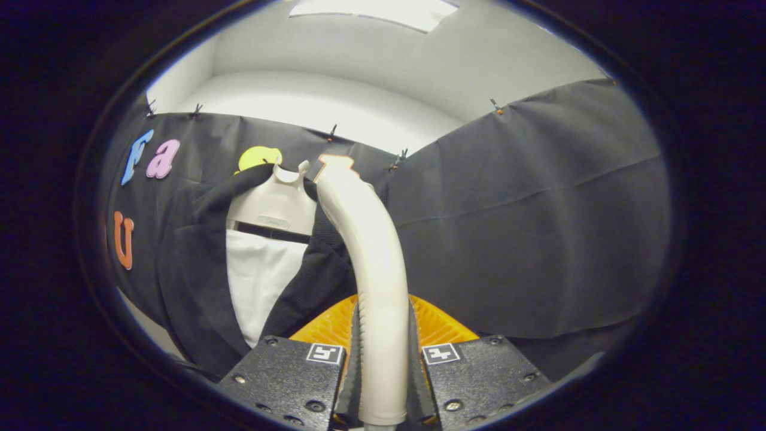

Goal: Iron the clothes twice with a garment steamer, once on the left side and once on the right side.

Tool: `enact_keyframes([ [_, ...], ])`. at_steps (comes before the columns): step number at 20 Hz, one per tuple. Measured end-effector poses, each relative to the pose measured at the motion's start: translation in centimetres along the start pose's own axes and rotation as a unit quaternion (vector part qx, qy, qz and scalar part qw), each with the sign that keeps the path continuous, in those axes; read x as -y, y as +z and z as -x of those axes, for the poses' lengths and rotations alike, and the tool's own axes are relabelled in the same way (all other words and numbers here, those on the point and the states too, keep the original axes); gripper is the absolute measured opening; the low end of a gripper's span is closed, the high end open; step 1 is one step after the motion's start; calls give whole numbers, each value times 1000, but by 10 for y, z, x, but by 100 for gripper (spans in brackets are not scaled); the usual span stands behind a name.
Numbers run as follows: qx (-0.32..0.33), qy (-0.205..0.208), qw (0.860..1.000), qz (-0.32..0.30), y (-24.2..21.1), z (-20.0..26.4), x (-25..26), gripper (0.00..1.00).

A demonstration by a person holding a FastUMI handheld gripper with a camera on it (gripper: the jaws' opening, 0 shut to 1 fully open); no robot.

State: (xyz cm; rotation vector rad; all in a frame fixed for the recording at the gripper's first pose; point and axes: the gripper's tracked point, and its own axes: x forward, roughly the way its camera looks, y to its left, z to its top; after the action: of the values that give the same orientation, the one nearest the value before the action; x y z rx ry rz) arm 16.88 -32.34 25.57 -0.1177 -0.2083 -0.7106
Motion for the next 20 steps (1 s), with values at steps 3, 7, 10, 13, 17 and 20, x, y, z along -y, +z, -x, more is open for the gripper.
enact_keyframes([
  [3,-23,6,1000,14,-23,-9,-13,35],
  [7,-52,-1,998,30,-54,-8,-17,35],
  [10,-76,-2,996,38,-79,-4,-20,35],
  [13,-90,-4,994,54,-99,3,-23,35],
  [17,-108,-11,992,68,-121,6,-23,35],
  [20,-126,-17,989,72,-135,7,-22,35],
])
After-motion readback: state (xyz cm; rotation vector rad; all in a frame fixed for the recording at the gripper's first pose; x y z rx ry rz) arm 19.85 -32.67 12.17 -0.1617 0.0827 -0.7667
